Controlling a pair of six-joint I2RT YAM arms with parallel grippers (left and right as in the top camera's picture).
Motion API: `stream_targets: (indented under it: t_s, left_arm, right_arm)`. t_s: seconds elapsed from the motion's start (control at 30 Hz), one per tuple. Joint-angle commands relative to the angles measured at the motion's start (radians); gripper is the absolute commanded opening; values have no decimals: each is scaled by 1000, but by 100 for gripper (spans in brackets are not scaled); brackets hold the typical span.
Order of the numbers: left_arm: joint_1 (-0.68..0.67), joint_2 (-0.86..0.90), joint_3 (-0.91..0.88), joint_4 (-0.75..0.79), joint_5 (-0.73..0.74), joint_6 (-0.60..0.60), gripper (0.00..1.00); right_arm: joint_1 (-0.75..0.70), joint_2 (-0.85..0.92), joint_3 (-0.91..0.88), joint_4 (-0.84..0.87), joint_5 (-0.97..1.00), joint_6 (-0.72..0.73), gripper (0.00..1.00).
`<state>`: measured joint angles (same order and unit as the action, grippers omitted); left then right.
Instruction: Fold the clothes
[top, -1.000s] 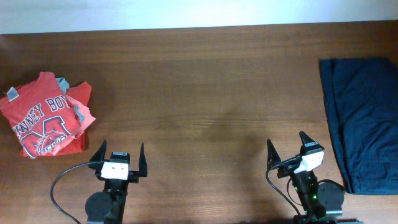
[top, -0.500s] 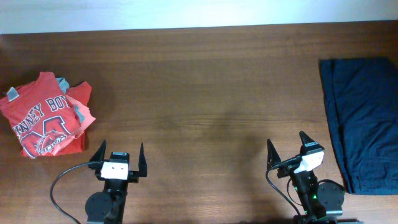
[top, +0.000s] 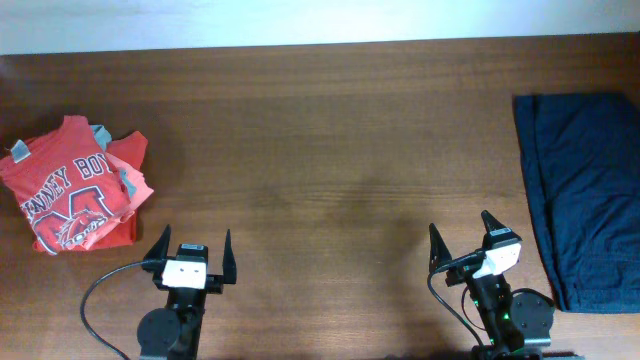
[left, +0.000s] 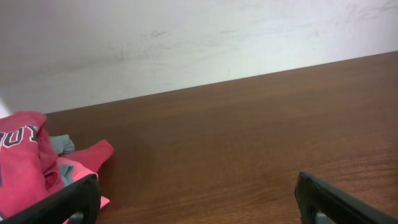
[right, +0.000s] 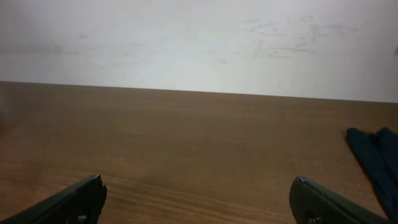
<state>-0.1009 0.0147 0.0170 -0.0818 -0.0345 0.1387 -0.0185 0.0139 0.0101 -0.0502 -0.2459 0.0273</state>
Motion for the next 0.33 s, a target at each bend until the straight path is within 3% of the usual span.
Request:
stream_targets:
  t_s: [0.0,0.3]
  left_arm:
    - [-2,-10,-8,2,-7,13,99]
    - [-2,-10,-8,2,-7,13,99]
  right_arm:
    - [7,-10,-5,-5,-12,11,99]
    - [7,-10,-5,-6,-12,11,99]
